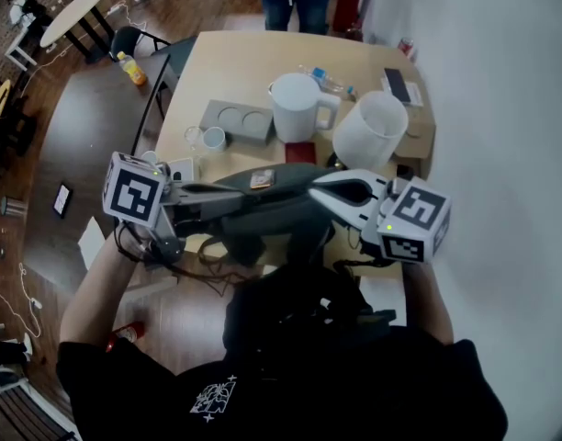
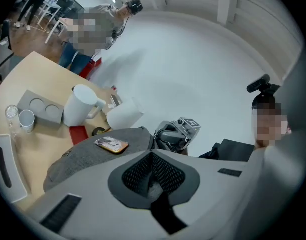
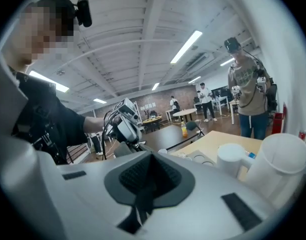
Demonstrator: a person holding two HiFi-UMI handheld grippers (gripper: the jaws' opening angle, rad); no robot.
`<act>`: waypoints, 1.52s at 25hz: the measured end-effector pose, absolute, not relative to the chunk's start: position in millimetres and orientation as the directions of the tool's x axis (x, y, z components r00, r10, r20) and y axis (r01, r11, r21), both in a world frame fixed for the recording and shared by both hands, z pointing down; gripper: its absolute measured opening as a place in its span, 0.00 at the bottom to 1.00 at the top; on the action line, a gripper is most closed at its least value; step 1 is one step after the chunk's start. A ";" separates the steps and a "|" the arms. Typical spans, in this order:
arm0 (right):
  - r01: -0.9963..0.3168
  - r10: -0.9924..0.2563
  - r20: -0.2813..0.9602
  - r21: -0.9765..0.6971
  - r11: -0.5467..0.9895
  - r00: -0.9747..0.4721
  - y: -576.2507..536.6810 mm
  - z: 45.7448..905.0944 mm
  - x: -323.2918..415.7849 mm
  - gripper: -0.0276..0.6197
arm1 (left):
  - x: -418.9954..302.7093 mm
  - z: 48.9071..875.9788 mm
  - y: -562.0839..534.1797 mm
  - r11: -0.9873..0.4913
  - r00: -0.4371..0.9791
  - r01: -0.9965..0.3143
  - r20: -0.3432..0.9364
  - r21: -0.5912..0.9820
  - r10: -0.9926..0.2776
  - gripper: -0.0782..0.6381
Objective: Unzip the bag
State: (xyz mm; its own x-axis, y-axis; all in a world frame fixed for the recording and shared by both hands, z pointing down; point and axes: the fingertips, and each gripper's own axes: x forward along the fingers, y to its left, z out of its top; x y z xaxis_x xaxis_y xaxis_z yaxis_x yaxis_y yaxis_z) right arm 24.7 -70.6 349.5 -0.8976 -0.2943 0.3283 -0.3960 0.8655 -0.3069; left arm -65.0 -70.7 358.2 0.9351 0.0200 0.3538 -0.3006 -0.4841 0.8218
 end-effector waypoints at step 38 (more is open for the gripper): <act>-0.666 -0.588 0.331 -0.497 0.556 -0.738 -117.6 447.1 136.0 0.07 | -211.9 430.9 -94.2 -0.324 0.880 -0.034 -0.125 0.946 -0.458 0.13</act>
State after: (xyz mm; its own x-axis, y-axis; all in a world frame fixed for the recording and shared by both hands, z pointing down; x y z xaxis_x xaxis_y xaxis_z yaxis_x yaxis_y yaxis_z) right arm 136.0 -117.6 447.1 -0.7377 -0.5885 0.3308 -0.6664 0.5561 -0.4967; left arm -211.9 -94.2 430.9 0.8802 -0.4578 -0.1254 -0.0338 -0.3238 0.9455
